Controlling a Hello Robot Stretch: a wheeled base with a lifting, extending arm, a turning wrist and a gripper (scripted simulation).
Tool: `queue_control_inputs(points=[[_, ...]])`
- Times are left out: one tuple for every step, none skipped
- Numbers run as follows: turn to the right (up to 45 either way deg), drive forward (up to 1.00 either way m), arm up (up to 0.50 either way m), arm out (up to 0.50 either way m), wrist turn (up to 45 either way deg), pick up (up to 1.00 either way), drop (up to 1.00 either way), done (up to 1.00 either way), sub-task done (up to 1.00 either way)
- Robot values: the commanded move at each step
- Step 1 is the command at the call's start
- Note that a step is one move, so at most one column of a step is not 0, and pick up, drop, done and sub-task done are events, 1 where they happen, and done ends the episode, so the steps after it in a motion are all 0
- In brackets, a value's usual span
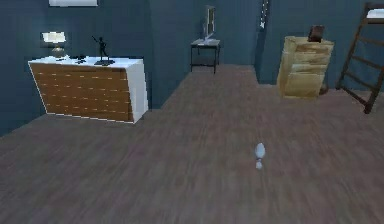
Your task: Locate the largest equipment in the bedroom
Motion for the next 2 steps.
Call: queue_control_inputs(points=[[0.0, 1.00, 0.00, 0.00, 0.0, 0.00, 0.00, 0.00, 0.00], [-3.0, 0.00, 0.00, 0.00, 0.0, 0.00, 0.00, 0.00, 0.00]])
